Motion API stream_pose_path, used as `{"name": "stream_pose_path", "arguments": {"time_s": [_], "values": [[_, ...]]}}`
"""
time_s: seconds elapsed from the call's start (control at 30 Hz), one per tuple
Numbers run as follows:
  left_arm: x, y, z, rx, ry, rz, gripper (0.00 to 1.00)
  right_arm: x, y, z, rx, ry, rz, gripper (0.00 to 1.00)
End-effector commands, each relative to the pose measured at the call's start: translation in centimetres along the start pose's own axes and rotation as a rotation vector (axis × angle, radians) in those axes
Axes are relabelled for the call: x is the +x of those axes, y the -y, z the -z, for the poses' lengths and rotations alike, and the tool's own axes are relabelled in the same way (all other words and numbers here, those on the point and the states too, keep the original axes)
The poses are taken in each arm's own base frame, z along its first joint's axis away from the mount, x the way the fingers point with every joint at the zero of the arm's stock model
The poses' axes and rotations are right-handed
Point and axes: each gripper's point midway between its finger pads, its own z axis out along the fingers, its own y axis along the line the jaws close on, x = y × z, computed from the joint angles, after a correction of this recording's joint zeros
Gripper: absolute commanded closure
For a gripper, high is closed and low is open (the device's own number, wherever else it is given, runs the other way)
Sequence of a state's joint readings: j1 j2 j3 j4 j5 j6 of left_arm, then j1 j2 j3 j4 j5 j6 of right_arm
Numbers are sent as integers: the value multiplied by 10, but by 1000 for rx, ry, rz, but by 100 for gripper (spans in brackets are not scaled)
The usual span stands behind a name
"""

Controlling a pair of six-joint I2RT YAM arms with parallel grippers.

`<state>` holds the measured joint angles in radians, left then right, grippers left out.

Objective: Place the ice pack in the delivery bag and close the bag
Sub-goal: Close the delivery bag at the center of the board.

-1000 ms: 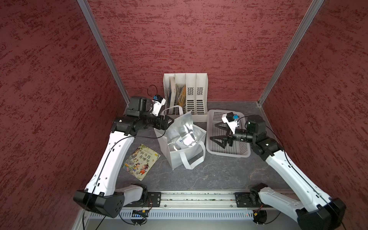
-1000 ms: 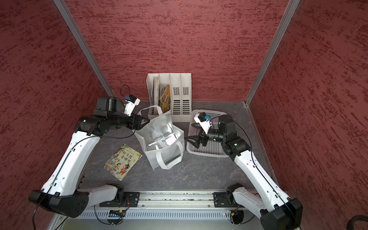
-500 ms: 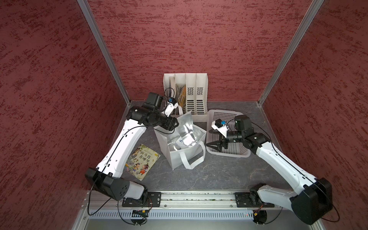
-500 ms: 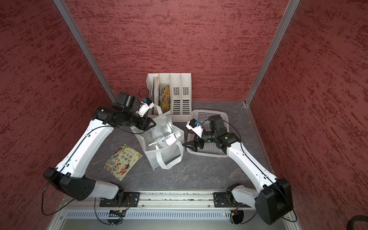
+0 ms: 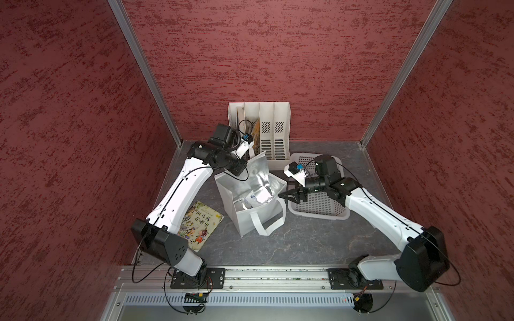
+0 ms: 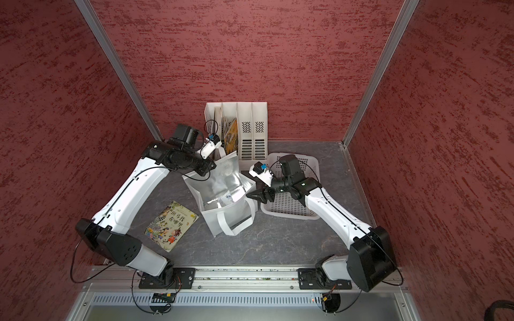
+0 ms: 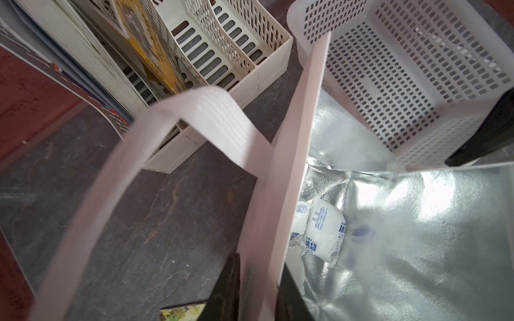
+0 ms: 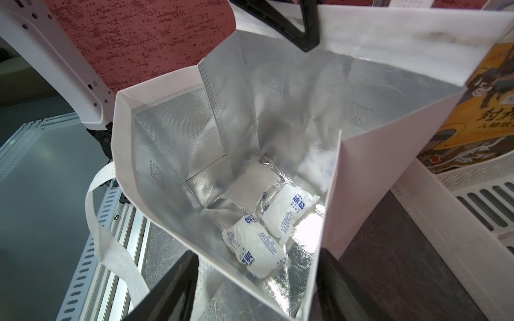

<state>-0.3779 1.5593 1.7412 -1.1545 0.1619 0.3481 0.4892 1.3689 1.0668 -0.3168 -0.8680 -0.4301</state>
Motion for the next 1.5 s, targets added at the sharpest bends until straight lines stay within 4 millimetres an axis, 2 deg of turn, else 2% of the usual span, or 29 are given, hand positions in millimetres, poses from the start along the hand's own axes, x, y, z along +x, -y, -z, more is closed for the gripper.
{"name": "stream_pose_path", "arguments": {"time_s": [0.0, 0.1, 0.17, 0.27, 0.33, 0.37, 0.47, 0.6, 0.73, 0.83, 0.9, 1.07, 1.17, 1.23, 1.37, 1.47], "values": [[-5, 12, 8, 56, 22, -31, 91, -15, -7, -2, -46, 37, 22, 54], [-12, 30, 17, 153, 65, -36, 95, -20, -13, -1, -55, 49, -14, 82], [-15, 48, 25, 251, 97, -47, 95, -24, -22, -1, -56, 53, -42, 92], [-13, 71, 36, 371, 129, -66, 95, -34, -50, 1, -47, 79, -47, 96], [-6, 83, 43, 431, 137, -80, 95, -35, -58, 5, 20, 110, -73, 97], [-2, 87, 45, 449, 136, -88, 95, -32, -57, 7, 59, 119, -97, 97], [13, 97, 43, 505, 116, -104, 95, -8, -32, 14, 242, 107, -171, 97], [22, 108, 31, 572, 63, -98, 92, 6, -22, 3, 259, 87, -202, 93], [22, 111, 22, 581, 7, -100, 87, 10, -1, -2, 335, 65, -210, 84], [22, 114, 20, 583, -4, -108, 74, 1, 4, -4, 338, 92, -168, 75], [23, 114, 20, 577, -6, -111, 63, -3, 2, -6, 320, 102, -137, 65], [27, 109, 20, 534, -3, -124, 32, 0, 3, -10, 310, 87, -62, 30], [27, 109, 20, 527, -2, -123, 20, 2, 10, -10, 320, 79, -40, 11], [27, 112, 18, 530, -13, -130, 15, -1, 15, -9, 310, 92, -28, 3], [36, 119, 8, 518, -71, -178, 10, -9, 24, -10, 263, 112, -12, 3], [41, 120, 5, 503, -93, -205, 9, -18, 24, -13, 217, 126, -7, 15]]}}
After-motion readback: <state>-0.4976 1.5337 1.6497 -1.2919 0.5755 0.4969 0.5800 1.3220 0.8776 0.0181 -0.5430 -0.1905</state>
